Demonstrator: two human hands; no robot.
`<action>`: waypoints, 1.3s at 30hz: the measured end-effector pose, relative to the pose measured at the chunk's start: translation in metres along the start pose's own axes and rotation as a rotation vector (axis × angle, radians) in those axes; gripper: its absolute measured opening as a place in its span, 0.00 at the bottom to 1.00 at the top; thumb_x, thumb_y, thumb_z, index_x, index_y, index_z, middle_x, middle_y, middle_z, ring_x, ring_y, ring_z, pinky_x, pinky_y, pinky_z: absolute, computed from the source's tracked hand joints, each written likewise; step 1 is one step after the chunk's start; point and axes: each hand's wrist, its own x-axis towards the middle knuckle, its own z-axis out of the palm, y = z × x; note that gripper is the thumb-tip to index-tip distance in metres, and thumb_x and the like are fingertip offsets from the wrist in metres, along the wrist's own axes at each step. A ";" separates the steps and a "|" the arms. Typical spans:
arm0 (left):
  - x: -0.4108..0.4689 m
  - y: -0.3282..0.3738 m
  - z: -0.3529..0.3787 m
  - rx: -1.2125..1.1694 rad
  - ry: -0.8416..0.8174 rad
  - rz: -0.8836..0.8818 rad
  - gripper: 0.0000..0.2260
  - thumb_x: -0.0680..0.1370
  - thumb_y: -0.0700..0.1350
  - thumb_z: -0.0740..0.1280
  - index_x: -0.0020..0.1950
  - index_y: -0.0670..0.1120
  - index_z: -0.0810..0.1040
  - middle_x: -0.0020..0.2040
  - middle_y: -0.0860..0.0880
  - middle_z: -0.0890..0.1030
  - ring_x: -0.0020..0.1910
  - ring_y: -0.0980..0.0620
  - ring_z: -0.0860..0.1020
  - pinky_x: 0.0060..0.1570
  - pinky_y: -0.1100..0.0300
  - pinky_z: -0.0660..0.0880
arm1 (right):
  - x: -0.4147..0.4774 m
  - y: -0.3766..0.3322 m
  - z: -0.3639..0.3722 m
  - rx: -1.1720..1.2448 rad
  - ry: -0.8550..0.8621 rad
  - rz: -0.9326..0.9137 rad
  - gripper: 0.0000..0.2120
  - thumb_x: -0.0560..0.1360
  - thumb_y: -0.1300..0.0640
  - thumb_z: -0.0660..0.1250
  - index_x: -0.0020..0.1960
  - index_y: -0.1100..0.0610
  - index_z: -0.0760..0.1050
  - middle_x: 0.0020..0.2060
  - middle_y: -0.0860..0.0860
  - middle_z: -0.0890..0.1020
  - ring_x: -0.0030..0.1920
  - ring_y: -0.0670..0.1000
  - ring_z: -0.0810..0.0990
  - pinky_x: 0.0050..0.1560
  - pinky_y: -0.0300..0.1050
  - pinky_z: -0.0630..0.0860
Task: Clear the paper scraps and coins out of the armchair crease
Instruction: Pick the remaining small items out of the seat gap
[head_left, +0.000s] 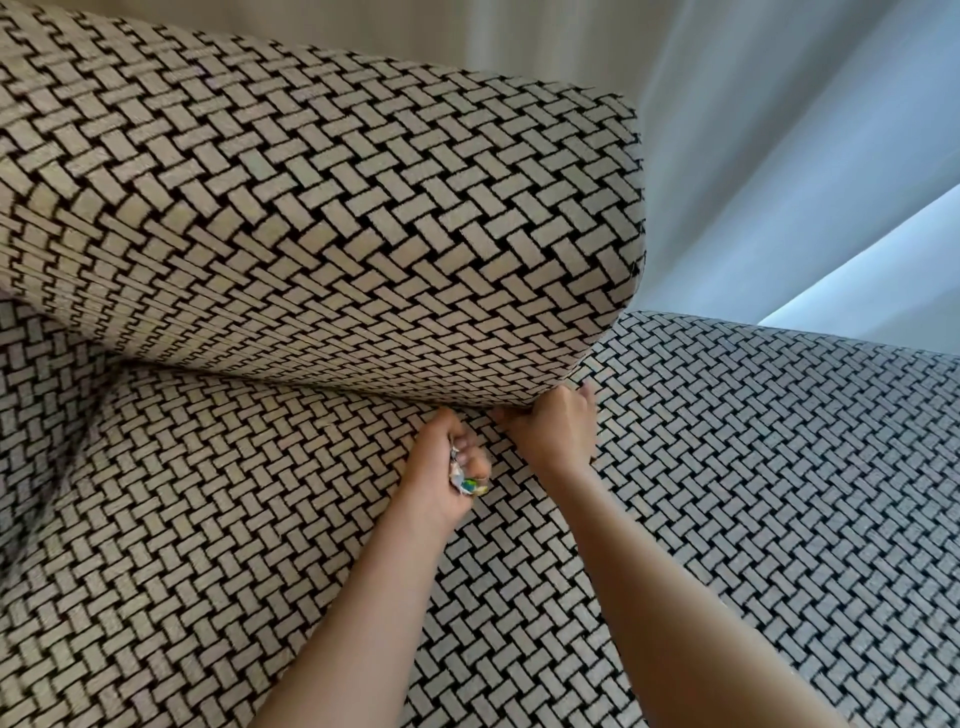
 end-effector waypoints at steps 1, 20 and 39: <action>-0.001 0.000 -0.003 0.019 0.006 0.008 0.15 0.78 0.39 0.55 0.32 0.46 0.59 0.22 0.51 0.61 0.14 0.59 0.58 0.14 0.70 0.54 | 0.000 -0.001 0.002 0.013 0.049 0.018 0.19 0.72 0.47 0.67 0.52 0.63 0.79 0.51 0.57 0.81 0.58 0.53 0.74 0.73 0.44 0.50; -0.007 -0.006 -0.019 0.044 0.026 0.022 0.15 0.76 0.37 0.56 0.30 0.46 0.59 0.19 0.52 0.63 0.15 0.59 0.59 0.13 0.70 0.56 | -0.015 0.031 -0.044 0.385 -0.111 -0.160 0.04 0.72 0.59 0.70 0.45 0.58 0.83 0.41 0.50 0.84 0.31 0.48 0.81 0.37 0.33 0.78; -0.018 -0.026 0.000 0.209 -0.055 0.066 0.15 0.79 0.50 0.57 0.36 0.44 0.71 0.25 0.49 0.73 0.23 0.55 0.70 0.22 0.66 0.65 | -0.060 0.002 -0.054 0.613 -0.269 -0.300 0.06 0.69 0.65 0.71 0.41 0.55 0.81 0.34 0.44 0.82 0.36 0.41 0.80 0.43 0.34 0.78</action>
